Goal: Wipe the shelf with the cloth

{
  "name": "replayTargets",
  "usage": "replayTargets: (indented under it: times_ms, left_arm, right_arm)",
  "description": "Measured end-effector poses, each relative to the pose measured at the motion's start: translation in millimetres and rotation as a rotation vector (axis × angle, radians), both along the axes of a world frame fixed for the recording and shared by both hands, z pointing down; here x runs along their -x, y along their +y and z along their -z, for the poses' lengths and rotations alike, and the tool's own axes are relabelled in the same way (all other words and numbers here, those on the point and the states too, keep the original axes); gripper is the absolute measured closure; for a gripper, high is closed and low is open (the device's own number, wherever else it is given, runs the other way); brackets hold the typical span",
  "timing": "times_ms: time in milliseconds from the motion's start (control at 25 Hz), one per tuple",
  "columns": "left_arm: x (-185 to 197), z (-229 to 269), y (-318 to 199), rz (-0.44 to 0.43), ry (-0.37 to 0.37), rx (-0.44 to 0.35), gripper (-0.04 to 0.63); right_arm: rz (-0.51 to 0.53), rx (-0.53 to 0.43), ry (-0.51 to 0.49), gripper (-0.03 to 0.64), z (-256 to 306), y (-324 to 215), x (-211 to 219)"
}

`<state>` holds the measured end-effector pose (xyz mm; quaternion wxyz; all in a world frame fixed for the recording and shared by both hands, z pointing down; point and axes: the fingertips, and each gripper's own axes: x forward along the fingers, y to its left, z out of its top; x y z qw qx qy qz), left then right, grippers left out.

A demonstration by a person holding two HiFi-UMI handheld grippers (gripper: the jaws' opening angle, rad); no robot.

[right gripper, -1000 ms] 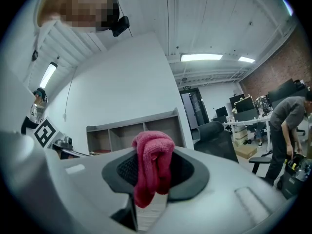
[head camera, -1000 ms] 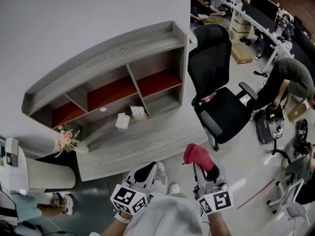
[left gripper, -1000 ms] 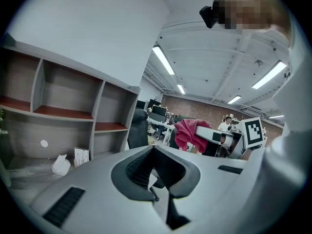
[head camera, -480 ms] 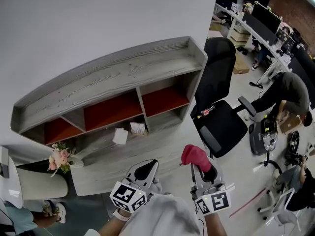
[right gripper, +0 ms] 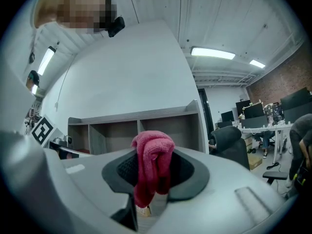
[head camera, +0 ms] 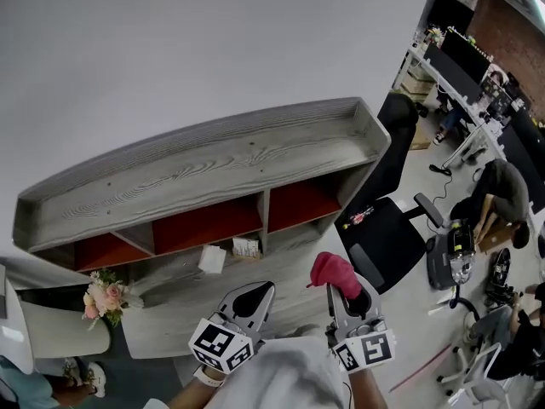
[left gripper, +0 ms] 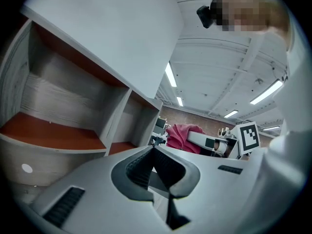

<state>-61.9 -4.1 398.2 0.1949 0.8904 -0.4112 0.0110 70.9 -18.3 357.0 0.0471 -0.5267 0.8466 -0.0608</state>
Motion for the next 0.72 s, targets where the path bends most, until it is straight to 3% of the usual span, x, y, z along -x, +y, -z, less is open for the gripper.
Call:
replayTargets:
  times_ms: [720]
  left_arm:
    - [-8, -5, -51, -0.027, -0.013, 0.010, 0.589]
  right_arm:
    - [-0.022, 0.074, -0.056, 0.485, -29, -56, 1]
